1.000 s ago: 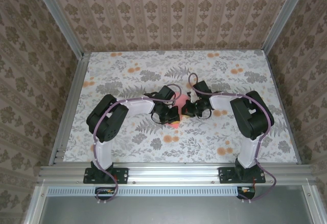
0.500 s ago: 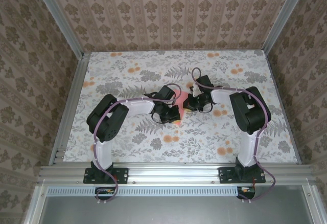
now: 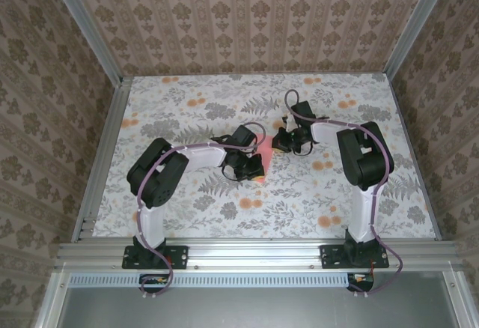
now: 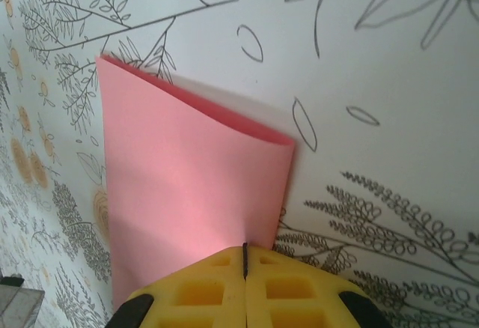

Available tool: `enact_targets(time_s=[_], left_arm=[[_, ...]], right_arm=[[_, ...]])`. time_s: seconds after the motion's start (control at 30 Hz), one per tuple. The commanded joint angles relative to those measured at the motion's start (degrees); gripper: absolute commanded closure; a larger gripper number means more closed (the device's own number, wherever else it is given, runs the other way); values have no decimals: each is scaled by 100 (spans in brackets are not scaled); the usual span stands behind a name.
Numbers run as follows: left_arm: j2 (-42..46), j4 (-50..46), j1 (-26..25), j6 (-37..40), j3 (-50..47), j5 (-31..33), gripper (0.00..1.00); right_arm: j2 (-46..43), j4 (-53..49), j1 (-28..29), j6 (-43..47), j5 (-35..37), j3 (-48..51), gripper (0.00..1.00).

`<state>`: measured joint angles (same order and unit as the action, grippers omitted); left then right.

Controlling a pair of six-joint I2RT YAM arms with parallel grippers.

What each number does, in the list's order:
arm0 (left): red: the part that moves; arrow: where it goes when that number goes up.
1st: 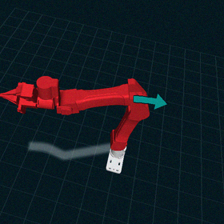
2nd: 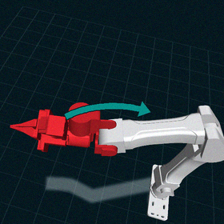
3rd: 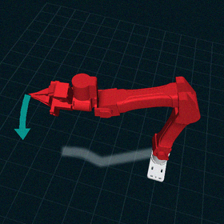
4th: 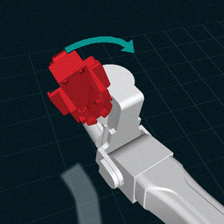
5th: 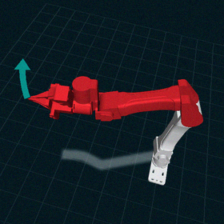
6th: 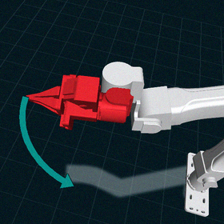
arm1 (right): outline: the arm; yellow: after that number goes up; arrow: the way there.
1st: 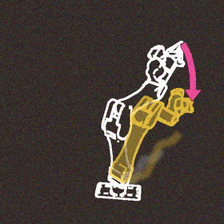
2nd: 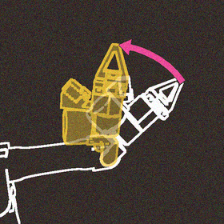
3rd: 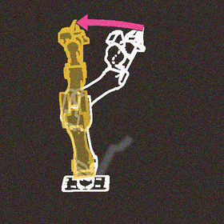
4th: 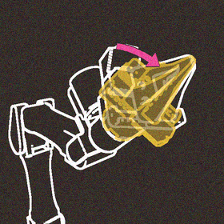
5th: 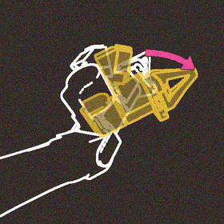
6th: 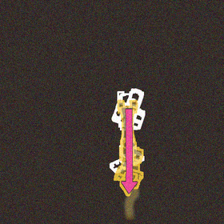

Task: Fold a paper plane with a square sheet of paper (pick it up from the middle)
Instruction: Fold the square sheet of paper in half at the center of the table.

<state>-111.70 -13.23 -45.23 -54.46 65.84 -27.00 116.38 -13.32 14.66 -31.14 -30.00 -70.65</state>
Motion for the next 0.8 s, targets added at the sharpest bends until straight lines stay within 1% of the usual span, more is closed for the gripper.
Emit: enact_targets(time_s=[0.0,0.23,0.53,0.63,0.77], left_arm=[[-238,-557,-5,-83,-221,-7,100],[-260,-582,-20,-69,-185,-24,100],[-264,-636,-29,-19,-82,-23,100],[-251,-645,-28,55,-21,-24,100],[-155,-699,-27,247,161,33,99]], right_arm=[[233,-46,-138,151,502,-243,92],[482,-34,-380,199,449,-572,91],[719,-398,-423,321,660,-1074,91],[589,-467,-427,336,794,-1138,90],[140,-479,-418,282,949,-952,88]])
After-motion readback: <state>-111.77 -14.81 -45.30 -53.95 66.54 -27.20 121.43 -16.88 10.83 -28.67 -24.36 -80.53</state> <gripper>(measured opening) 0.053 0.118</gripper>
